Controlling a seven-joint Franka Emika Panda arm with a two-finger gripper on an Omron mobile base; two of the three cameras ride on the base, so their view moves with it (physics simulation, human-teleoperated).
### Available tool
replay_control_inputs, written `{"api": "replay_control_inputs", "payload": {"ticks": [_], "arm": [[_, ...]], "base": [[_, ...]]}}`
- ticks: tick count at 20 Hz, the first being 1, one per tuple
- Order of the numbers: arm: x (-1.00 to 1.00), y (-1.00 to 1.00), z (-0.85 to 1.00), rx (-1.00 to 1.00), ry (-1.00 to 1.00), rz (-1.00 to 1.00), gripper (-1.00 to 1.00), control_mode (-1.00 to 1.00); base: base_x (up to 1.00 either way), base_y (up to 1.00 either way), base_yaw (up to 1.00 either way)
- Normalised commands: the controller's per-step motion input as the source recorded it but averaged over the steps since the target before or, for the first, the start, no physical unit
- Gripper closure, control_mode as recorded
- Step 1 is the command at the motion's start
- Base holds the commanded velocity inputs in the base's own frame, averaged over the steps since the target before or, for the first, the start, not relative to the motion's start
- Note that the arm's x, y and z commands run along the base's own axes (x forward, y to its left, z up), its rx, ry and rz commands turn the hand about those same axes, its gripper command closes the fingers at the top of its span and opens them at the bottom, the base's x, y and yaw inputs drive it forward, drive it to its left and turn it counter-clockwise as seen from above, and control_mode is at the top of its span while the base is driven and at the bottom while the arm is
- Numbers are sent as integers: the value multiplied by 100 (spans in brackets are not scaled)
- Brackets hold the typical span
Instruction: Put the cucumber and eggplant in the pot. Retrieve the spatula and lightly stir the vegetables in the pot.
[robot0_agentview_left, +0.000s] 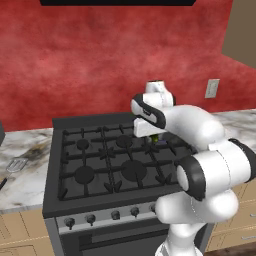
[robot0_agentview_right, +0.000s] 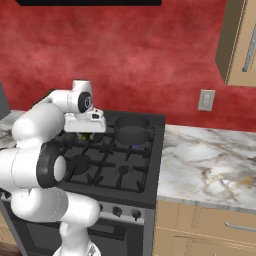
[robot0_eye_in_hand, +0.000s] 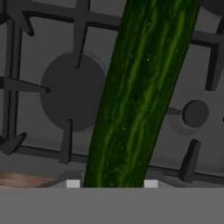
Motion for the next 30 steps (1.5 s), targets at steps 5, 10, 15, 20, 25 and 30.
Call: {"api": "replay_control_inputs", "payload": {"ticks": [5, 10, 15, 20, 25, 30], "arm": [[27, -78, 0, 8, 0, -4, 100, -100], [33, -75, 6, 5, 2, -1, 100, -100], [20, -23, 1, 0, 0, 0, 100, -100], [51, -1, 0, 0, 0, 0, 100, -100], [74, -2, 0, 0, 0, 0, 100, -100], [84, -14, 0, 0, 0, -2, 100, -100]], "base": [[0, 0, 0], [0, 0, 0], [0, 0, 0], [0, 0, 0], [0, 0, 0], [0, 0, 0]]}}
